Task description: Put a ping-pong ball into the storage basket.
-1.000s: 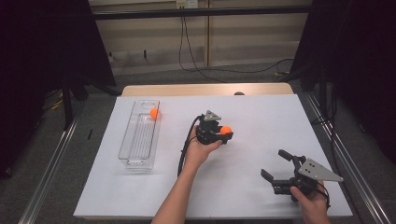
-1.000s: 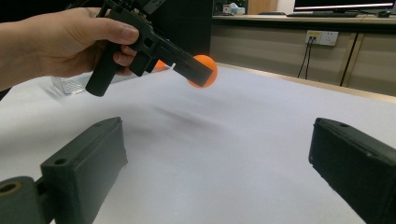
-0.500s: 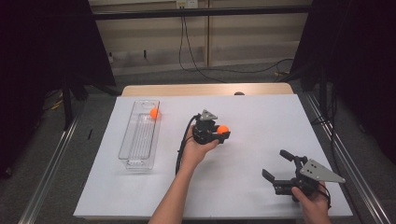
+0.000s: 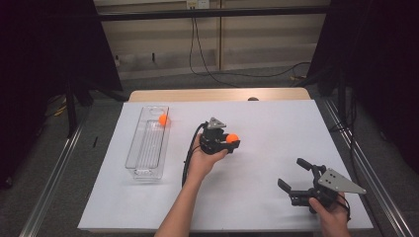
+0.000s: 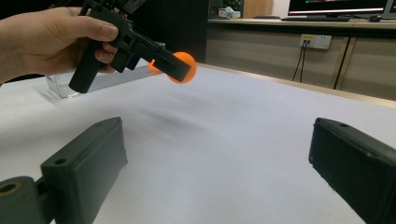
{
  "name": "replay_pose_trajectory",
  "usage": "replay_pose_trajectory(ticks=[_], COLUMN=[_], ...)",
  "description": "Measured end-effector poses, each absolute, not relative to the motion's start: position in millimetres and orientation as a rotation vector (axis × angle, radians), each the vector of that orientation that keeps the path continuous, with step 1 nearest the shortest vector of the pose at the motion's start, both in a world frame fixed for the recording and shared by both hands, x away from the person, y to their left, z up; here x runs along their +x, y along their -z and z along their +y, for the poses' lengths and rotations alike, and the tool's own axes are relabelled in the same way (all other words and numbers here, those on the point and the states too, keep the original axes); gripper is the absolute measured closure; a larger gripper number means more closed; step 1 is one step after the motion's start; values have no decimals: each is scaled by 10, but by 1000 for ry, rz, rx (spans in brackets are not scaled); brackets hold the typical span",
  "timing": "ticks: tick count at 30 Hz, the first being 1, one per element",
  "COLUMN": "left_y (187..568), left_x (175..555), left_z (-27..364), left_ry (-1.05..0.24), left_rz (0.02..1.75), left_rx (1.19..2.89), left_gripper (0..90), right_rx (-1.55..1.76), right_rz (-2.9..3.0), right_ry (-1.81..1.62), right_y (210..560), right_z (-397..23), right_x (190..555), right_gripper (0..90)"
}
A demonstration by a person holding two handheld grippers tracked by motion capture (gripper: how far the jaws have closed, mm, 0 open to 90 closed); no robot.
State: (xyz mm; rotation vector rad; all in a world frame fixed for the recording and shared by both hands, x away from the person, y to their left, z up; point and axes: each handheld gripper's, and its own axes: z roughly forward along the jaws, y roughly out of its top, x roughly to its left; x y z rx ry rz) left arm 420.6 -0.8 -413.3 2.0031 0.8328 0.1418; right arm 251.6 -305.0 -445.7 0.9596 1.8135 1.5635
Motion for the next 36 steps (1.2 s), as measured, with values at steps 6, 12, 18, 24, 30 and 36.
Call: replay_pose_trajectory(ticks=[6, 12, 18, 24, 30, 36], left_y=[4138, 4161, 4184, 4181, 4172, 4190], left_x=[4187, 4209, 4225, 4232, 4227, 4221], left_z=[59, 146, 211, 248, 270, 301], left_ry=[-133, -127, -126, -128, -138, -119], left_rz=[844, 862, 882, 898, 892, 897], left_rx=[2001, 2007, 2007, 2003, 2025, 2014], left_gripper=[510, 510, 509, 509, 510, 510], right_rx=[957, 951, 954, 955, 949, 951], right_rz=[1811, 1812, 1809, 1807, 1810, 1810], right_ry=[-1565, -1564, -1566, -1564, -1561, -1559], right_y=[4456, 4454, 4455, 4453, 4453, 4454], right_z=[-3045, -3046, -3045, -3049, -3050, -3046], right_x=[2517, 2512, 2515, 2513, 2512, 2514], right_gripper=[35, 35, 35, 35, 35, 35])
